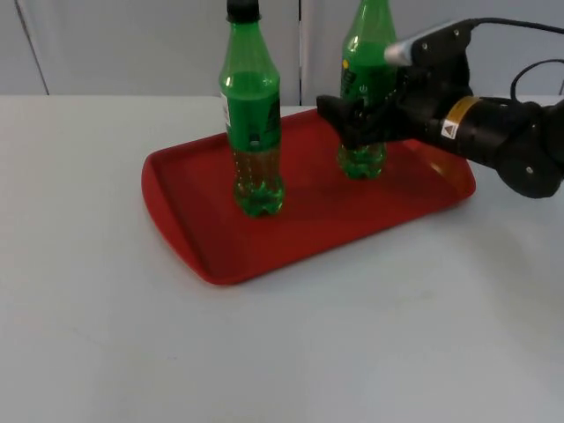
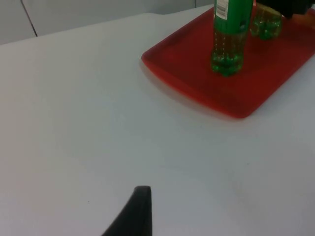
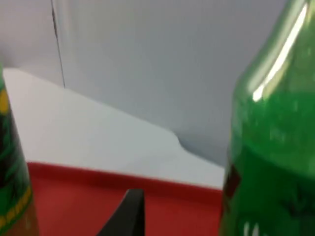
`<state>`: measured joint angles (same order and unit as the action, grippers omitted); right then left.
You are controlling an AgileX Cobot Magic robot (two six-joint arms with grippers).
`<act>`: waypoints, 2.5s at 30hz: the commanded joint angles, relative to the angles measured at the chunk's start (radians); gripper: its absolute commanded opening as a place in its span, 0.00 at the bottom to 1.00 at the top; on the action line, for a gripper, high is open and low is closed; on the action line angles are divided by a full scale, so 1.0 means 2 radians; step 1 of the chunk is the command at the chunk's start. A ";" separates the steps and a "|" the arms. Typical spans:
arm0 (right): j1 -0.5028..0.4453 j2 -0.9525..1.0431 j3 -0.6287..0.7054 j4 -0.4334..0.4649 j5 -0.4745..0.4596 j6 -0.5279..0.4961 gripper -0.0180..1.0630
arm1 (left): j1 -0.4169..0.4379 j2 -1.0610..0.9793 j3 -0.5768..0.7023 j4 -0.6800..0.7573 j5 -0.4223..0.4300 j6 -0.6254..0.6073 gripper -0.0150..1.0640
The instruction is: Place the bottle upright on the tray.
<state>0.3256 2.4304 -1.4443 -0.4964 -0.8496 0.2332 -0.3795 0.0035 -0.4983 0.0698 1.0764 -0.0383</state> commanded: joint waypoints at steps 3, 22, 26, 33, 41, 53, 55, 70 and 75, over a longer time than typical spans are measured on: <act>-0.001 -0.027 0.036 0.003 0.012 0.001 0.99 | -0.003 -0.002 0.002 0.001 -0.001 0.000 0.99; -0.001 -0.226 0.232 0.029 0.230 0.008 0.99 | -0.003 -0.002 0.002 0.001 -0.001 0.000 0.99; -0.001 -0.286 0.260 0.029 0.273 0.074 0.99 | -0.003 -0.002 0.002 0.001 -0.001 0.000 0.99; 0.001 -0.339 0.266 0.027 0.336 0.111 0.99 | -0.003 -0.002 0.002 0.001 -0.001 0.000 0.99; 0.054 -0.404 0.266 0.027 0.425 0.111 0.99 | -0.003 -0.002 0.002 0.001 -0.001 0.000 0.99; 0.130 -0.450 0.267 0.035 0.529 0.111 0.99 | -0.003 -0.002 0.002 0.001 -0.001 0.000 0.99; 0.142 -0.459 0.268 0.043 0.555 0.111 0.99 | -0.003 -0.002 0.002 0.001 -0.001 0.000 0.99; 0.163 -0.573 0.364 0.058 0.561 0.111 0.99 | -0.003 -0.002 0.002 0.001 -0.001 0.000 0.99; 0.163 -0.634 0.396 0.059 0.562 0.111 0.99 | -0.003 -0.002 0.002 0.001 -0.001 0.000 0.99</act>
<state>0.6447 1.1840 -0.6617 -0.3847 0.2731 0.4521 -0.3795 0.0035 -0.4983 0.0698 1.0764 -0.0367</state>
